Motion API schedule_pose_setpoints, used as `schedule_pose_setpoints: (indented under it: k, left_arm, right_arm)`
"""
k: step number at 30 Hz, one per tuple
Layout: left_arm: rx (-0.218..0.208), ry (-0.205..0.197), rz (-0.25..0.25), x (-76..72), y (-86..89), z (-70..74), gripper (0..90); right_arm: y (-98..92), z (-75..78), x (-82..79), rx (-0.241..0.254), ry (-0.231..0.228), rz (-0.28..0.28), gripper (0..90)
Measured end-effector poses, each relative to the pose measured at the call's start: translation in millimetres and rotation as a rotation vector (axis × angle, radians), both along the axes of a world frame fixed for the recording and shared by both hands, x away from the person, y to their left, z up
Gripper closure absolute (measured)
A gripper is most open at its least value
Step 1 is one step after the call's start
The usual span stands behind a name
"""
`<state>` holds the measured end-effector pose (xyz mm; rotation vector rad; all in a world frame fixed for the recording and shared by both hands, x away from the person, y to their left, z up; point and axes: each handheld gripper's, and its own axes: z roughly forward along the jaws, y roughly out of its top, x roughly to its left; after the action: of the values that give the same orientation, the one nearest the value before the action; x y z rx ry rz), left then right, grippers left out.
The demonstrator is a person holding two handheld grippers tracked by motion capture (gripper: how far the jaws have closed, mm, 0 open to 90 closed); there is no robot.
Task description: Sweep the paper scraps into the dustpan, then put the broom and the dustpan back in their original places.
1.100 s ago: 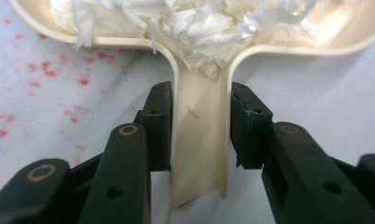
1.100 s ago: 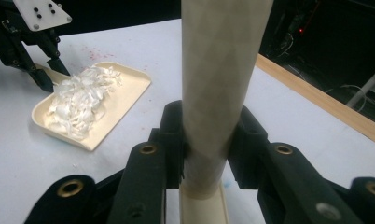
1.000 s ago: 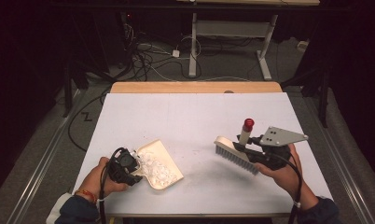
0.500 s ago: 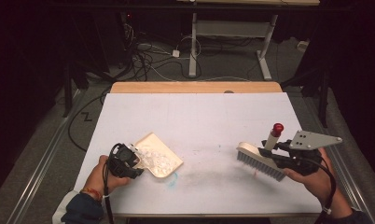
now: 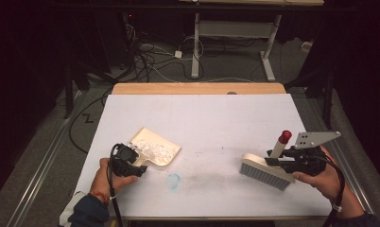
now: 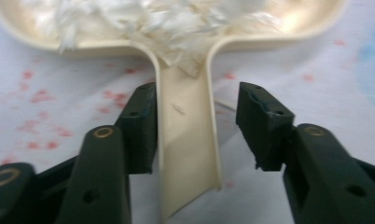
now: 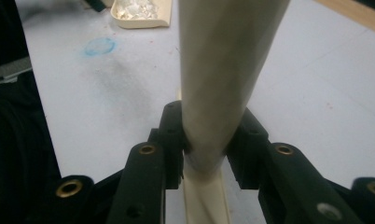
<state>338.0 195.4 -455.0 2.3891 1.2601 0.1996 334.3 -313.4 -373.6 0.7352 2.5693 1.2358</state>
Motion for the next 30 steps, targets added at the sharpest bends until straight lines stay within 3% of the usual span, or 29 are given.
schedule_pose_setpoints:
  k: [4, 8, 10, 12, 17, 23, 26, 30]
  left_arm:
    - [0.017, -0.007, -0.088, -17.9, -10.6, 0.1, 45.3]
    - [0.052, -0.042, -0.120, -26.1, -14.5, -2.1, 42.6]
    - [0.046, -0.069, -0.123, -29.5, -13.0, -1.7, 42.2]
    - [0.023, -0.111, -0.144, -34.3, -9.5, 0.9, 39.3]
    - [0.011, -0.279, -0.150, -47.2, -2.1, 0.8, 29.7]
    - [-0.010, -0.357, -0.138, -52.5, -4.2, -3.5, 25.6]
    - [-0.017, -0.401, -0.134, -53.2, -5.8, -5.1, 24.9]
    - [-0.041, -0.445, -0.130, -54.4, -6.0, -7.7, 23.6]
  right_arm:
    - [-2.4, -1.5, 13.1, 0.011, 0.005, -0.042, 69.2]
    - [-3.6, -4.7, 27.9, 0.013, 0.007, -0.089, 65.9]
    - [-3.6, -6.6, 36.5, 0.010, 0.005, -0.119, 64.1]
    - [-3.2, -9.0, 46.1, 0.018, 0.007, -0.156, 62.2]
    - [4.2, -15.5, 68.3, 0.005, 0.003, -0.252, 59.5]
    - [25.6, -29.0, 93.6, -0.089, -0.036, -0.371, 55.5]
    - [39.4, -34.4, 100.8, -0.150, -0.067, -0.386, 53.2]
    - [51.5, -38.3, 106.3, -0.117, -0.063, -0.387, 49.4]
